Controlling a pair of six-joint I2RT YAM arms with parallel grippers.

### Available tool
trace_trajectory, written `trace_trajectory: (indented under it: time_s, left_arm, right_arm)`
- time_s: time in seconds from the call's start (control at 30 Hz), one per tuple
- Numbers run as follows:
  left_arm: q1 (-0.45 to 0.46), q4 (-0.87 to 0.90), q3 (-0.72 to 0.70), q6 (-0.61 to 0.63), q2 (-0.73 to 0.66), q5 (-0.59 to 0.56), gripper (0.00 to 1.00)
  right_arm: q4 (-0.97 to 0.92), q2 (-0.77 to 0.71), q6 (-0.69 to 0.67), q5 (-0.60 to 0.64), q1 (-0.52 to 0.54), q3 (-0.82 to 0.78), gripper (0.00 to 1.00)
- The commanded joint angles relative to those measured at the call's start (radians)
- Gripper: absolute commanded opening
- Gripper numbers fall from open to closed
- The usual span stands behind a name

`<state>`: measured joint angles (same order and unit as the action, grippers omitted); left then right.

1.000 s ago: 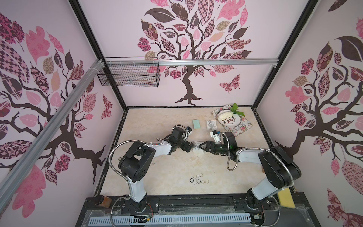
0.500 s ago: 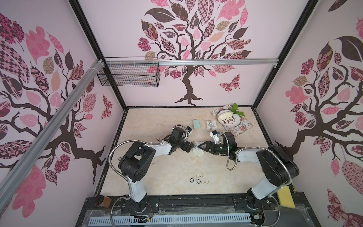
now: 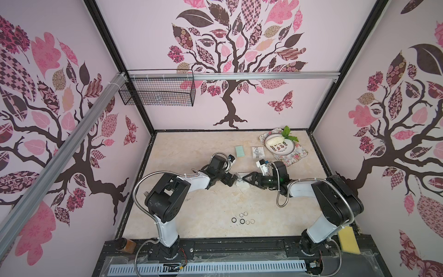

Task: Take the rings out of the lift-off lid box
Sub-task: Close the lid on the jewelry box.

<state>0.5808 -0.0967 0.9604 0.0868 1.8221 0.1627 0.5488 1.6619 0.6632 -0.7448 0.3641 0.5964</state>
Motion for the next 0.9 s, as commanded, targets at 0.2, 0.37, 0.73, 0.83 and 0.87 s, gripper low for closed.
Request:
trace_trajectory:
  time_s: [0.2,0.37,0.73,0.83,0.87]
  left_arm:
    - [0.033,-0.015,0.018,-0.002,0.009,0.026,0.98]
    - [0.038,-0.014,0.007,-0.001,0.001,0.013,0.98]
    - [0.011,0.023,-0.045,0.011,-0.122,-0.051,0.98]
    - [0.008,0.025,-0.063,0.008,-0.159,-0.057,0.98]
    - [0.008,0.024,-0.068,0.008,-0.167,-0.06,0.98]
  right_arm:
    - [0.026,0.018,0.055,-0.013,-0.001,0.043,1.0]
    - [-0.007,0.008,0.037,0.009,-0.001,0.044,1.0]
    - [-0.403,-0.137,-0.185,0.326,-0.001,0.105,1.0]
    - [-0.475,-0.146,-0.234,0.401,-0.002,0.123,1.0]
    - [-0.493,-0.144,-0.249,0.422,0.0,0.131,1.0]
